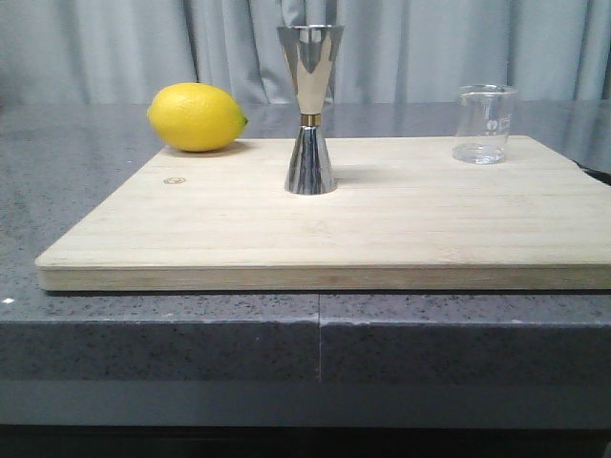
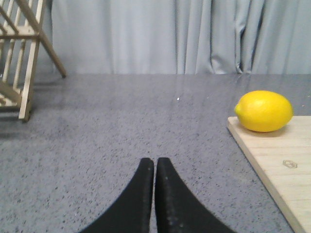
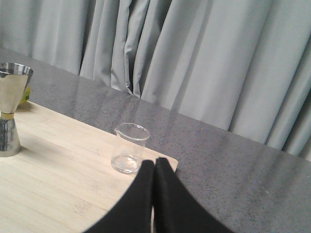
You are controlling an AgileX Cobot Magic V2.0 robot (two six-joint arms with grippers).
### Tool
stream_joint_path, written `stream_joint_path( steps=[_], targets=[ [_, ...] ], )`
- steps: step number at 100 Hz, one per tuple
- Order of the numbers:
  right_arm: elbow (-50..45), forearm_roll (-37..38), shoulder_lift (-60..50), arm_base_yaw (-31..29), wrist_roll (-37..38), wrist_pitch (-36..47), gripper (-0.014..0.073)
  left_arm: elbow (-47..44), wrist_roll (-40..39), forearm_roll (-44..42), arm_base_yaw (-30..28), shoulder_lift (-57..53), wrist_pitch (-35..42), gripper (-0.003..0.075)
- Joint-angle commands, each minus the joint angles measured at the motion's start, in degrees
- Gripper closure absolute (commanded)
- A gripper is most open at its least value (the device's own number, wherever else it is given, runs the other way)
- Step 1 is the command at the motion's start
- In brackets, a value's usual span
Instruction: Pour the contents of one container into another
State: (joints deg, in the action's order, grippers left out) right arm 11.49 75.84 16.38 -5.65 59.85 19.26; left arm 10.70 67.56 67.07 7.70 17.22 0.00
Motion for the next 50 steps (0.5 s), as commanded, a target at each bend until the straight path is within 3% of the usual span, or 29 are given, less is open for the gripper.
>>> stream_joint_path(
  steps=[1, 29, 36, 45, 50],
  targets=[
    [1.5, -0.8, 0.5, -0.3, 0.0, 1.0, 0.0656, 1.2, -17.0, -17.7, 0.8, -1.7, 0.6, 0.0741],
    [1.5, -0.8, 0.5, -0.3, 0.0, 1.0, 0.0656, -6.0, -62.5, -61.2, 0.8, -5.0, 4.1, 0.0741],
    [1.5, -0.8, 0.5, -0.3, 0.0, 1.0, 0.0656, -8.8, -69.3, -67.8, 0.8, -5.0, 9.1, 0.0741],
    [1.5, -0.8, 0.5, -0.3, 0.0, 1.0, 0.0656, -12.3, -71.6, -70.6, 0.8, -5.0, 16.9, 0.0741],
    [1.5, -0.8, 0.5, -0.3, 0.0, 1.0, 0.0656, -12.0, -71.9, -72.3, 0.7, -5.0, 15.6, 0.0741]
  ],
)
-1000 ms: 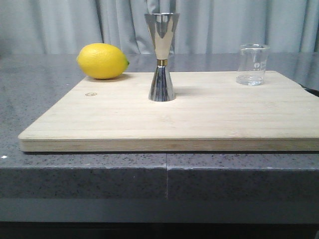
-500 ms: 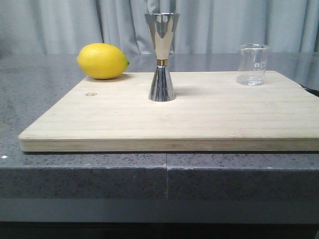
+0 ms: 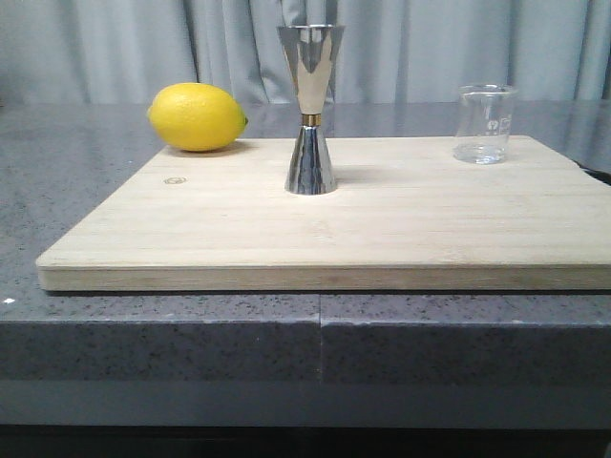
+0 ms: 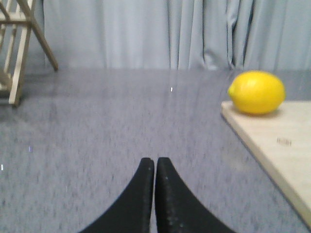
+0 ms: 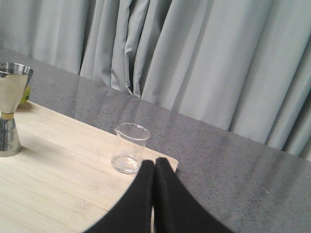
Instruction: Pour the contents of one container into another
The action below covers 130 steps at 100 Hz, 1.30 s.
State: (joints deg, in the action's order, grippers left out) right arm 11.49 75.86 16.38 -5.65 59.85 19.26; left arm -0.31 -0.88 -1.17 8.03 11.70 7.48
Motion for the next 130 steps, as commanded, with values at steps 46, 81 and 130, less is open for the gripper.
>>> stream_joint_path(
  steps=[46, 81, 130],
  targets=[
    [1.5, -0.8, 0.5, -0.3, 0.0, 1.0, 0.0656, -1.2, -3.4, -6.6, 0.3, -6.2, 3.4, 0.0741],
    [1.5, -0.8, 0.5, -0.3, 0.0, 1.0, 0.0656, -1.2, -3.4, -6.1, -4.5, -13.3, -6.7, 0.0741],
    [1.5, -0.8, 0.5, -0.3, 0.0, 1.0, 0.0656, -1.2, -3.4, -4.8, -6.6, -13.3, -6.8, 0.0741]
  ],
)
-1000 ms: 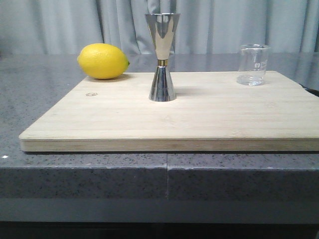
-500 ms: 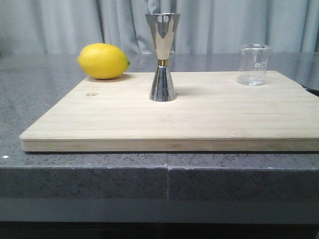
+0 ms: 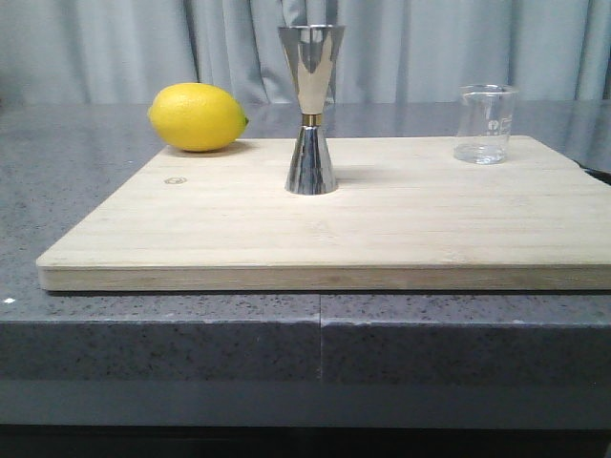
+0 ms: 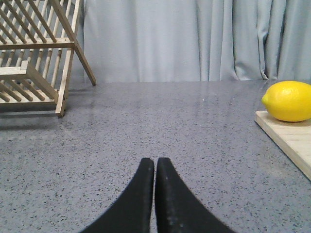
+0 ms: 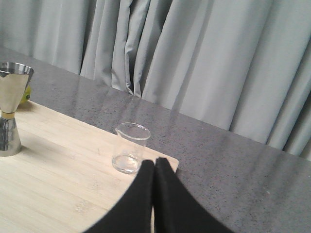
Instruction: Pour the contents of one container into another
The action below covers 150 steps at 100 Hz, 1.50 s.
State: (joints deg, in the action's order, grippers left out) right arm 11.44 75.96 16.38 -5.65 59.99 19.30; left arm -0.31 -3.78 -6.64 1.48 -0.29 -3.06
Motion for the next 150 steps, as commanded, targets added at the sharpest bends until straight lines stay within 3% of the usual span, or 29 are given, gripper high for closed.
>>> stream_joint_path(
  steps=[1, 78, 87, 92, 104, 115, 125, 133, 150],
  targets=[
    [1.6, -0.9, 0.5, -0.3, -0.1, 0.9, 0.0656, -1.2, -0.5, 0.7, 0.0, -1.3, 3.8, 0.0741],
    [1.3, -0.9, 0.5, 0.5, -0.1, 0.9, 0.0656, -1.2, -0.5, 0.7, 0.0, -1.3, 3.8, 0.0741],
    [0.8, -2.2, 0.5, 0.7, -1.8, -2.8, 0.0656, -1.2, -0.5, 0.7, 0.0, -1.3, 3.8, 0.0741],
    [0.4, -8.4, 0.5, 0.7, -4.2, -6.6, 0.0656, -1.2, -0.5, 0.7, 0.0, -1.3, 3.8, 0.0741],
    [0.5, -32.8, 0.5, 0.7, -18.0, -15.6, 0.0656, -1.2, -0.5, 0.7, 0.0, -1.3, 3.8, 0.0741],
    [0.5, -45.9, 0.2, 1.3, -32.7, -18.0, 0.0656, -1.2, -0.5, 0.7, 0.0, -1.3, 3.8, 0.0741],
    [0.5, -62.6, -1.7, 1.3, -47.7, -19.3, 0.0656, -1.2, -0.5, 0.7, 0.0, -1.3, 3.8, 0.0741],
    [-0.2, -70.3, -3.9, 1.3, -55.4, -19.3, 0.0656, -1.2, -0.5, 0.7, 0.0, -1.3, 3.8, 0.0741],
    [-5.5, -74.7, -8.9, 1.3, -56.6, -16.7, 0.0656, -1.2, -0.5, 0.7, 0.0, -1.3, 3.8, 0.0741]
  ],
)
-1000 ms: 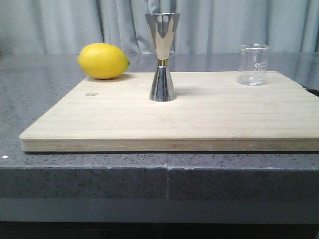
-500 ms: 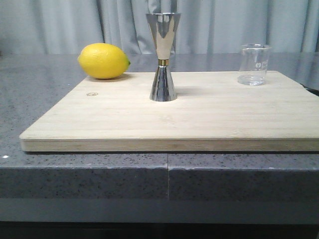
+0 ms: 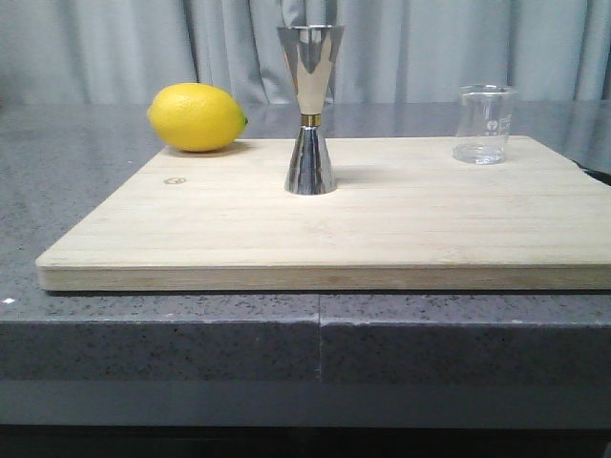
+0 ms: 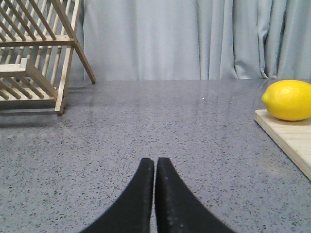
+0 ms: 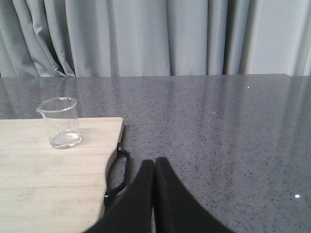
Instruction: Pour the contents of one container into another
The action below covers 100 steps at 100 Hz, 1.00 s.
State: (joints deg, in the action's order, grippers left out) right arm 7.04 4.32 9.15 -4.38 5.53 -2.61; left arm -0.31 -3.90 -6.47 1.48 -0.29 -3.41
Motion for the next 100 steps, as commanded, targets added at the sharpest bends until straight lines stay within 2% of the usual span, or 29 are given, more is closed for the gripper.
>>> stream_joint_path(
  steps=[1, 23, 100],
  targets=[
    [-1.4, -3.3, -2.1, 0.0, -2.1, 5.3, 0.0656, -1.2, -0.4, 0.5, 0.0, -1.3, 4.1, 0.0741],
    [-8.1, -7.0, -7.3, 0.0, -2.1, 5.8, 0.0656, -1.2, -0.4, 0.5, 0.0, -1.3, 4.1, 0.0741],
    [-9.1, -6.9, -10.9, -0.2, -2.1, -0.4, 0.0656, -1.2, -0.4, 0.5, 0.0, -1.3, 4.1, 0.0741]
  ],
)
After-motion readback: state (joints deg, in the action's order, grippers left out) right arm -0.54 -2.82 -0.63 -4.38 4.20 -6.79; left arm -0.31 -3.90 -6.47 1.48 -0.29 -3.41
